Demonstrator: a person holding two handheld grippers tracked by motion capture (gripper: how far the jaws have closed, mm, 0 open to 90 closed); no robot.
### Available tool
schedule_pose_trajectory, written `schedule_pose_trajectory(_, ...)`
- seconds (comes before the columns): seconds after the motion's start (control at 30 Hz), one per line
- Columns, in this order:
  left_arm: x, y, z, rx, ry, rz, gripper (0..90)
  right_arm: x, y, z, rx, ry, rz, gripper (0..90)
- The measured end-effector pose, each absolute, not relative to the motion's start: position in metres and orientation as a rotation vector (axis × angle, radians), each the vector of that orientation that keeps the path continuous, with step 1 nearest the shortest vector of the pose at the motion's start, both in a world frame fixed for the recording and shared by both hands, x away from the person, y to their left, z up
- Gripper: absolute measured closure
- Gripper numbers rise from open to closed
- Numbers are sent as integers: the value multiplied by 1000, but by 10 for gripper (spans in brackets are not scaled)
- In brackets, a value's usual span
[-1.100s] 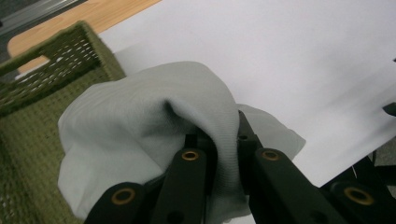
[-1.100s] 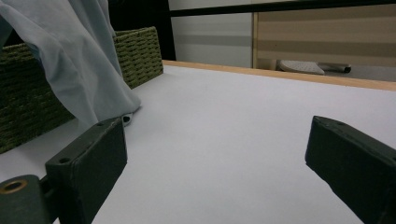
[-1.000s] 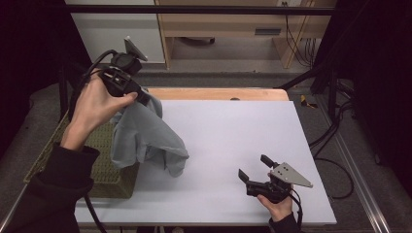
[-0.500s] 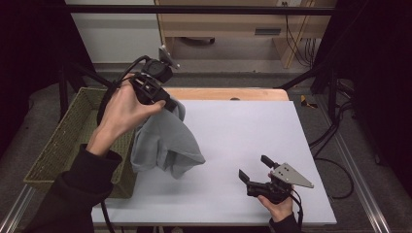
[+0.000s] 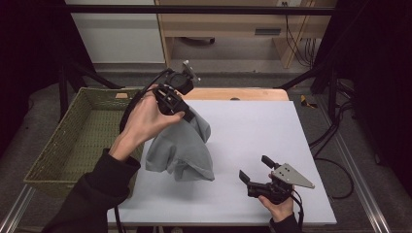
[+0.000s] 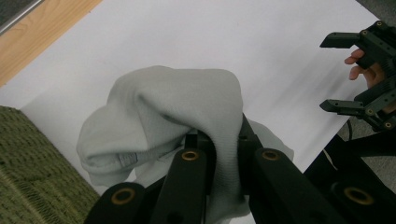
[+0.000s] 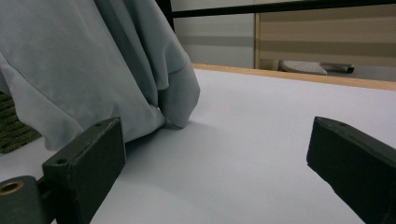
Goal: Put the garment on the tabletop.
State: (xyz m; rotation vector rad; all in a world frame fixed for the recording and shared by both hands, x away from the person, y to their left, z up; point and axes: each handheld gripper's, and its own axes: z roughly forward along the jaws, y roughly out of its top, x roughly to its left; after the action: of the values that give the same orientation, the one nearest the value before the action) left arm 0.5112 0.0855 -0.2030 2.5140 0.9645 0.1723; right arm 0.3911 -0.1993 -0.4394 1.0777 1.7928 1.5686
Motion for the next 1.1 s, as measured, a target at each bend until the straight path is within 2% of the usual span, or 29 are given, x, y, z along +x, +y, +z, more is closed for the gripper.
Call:
schedule_pose_trajectory(0.5,515,73,-258,2522,881,89,855,391,-200,-441,1101,1791,1569,47)
schedule_pose_trajectory(0.83,519,66,-295,2488,888,25,852,391,-200,-441,1090,1792,1565,46)
schedule_pose_trajectory(1.1,521,63,-316,2486,877,24,842,391,-199,-442,1087,1802,1570,46)
